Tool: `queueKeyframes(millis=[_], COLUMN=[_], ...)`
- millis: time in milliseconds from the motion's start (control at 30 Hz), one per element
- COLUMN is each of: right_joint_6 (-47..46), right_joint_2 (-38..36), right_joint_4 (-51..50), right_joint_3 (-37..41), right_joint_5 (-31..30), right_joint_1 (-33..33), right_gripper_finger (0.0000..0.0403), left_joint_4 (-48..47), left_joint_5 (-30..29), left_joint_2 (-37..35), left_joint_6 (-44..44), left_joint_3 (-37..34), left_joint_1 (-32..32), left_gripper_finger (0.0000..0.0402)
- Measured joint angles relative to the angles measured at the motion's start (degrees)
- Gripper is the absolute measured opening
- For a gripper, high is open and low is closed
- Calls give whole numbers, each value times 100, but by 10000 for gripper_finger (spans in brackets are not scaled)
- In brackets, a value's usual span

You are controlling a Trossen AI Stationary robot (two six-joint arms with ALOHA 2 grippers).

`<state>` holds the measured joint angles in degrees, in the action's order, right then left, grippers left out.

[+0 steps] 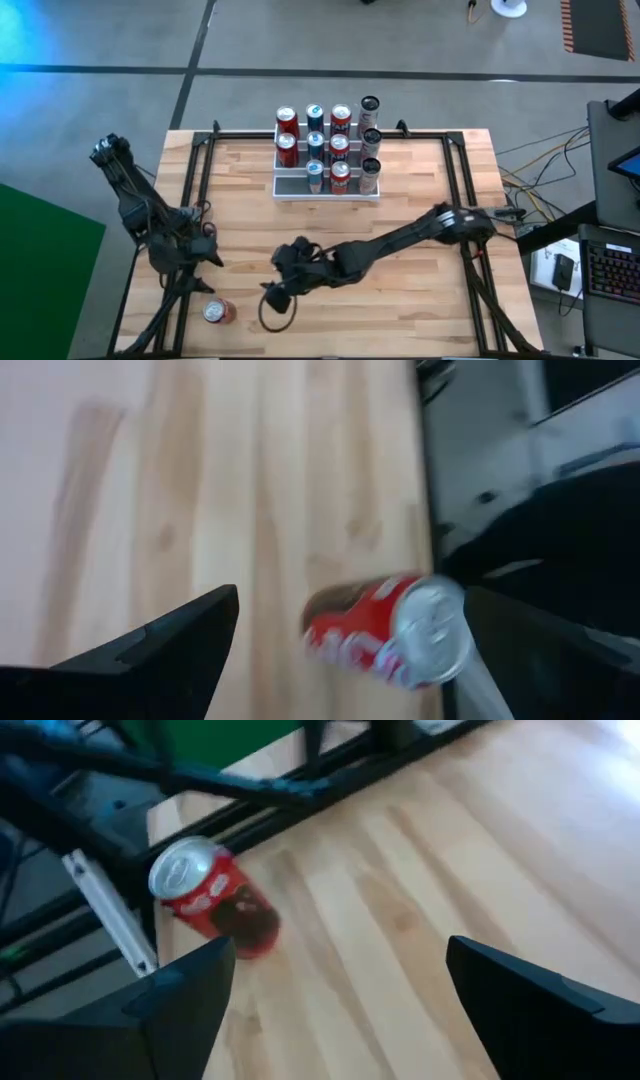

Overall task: Place canned beverage on shelf
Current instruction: Put the red soda can on the bottom tier of the shelf aligned with the other red soda can

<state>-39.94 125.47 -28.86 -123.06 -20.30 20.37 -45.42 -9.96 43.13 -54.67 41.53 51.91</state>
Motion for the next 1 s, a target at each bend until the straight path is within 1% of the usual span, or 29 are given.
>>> queueKeyframes(millis=[100,233,367,500,600,667,833,900,1000], right_joint_6=[362,973,1610,1952,2365,2487,2383,2286,2125], right_joint_2=[462,1109,1492,1800,1993,2019,1965,1963,1963], right_joint_4=[487,1213,2618,3154,3295,3184,2869,2824,2820], right_joint_3=[-428,-1168,-1065,-1079,-1109,-1115,-1113,-1113,-1113], right_joint_5=[168,31,-81,-71,-22,-23,-76,-74,68], right_joint_1=[-4,4,-5,-1,-1,-2,-11,-11,-4], right_gripper_finger=[367,380,382,382,382,382,382,382,382], left_joint_4=[-746,-1644,-2158,-2398,-2345,-2087,-1219,-813,-506], left_joint_5=[21,176,243,245,247,300,271,106,-377], left_joint_2=[218,496,699,826,915,973,1365,1587,1974], left_joint_6=[-563,-1037,-1099,-1234,-1332,-1341,-1256,-1122,-999], left_joint_3=[259,710,1258,1723,1873,1882,1670,1564,1529], left_joint_1=[19,31,65,134,252,428,1221,1536,1937], left_gripper_finger=[373,373,373,373,373,373,373,373,373])
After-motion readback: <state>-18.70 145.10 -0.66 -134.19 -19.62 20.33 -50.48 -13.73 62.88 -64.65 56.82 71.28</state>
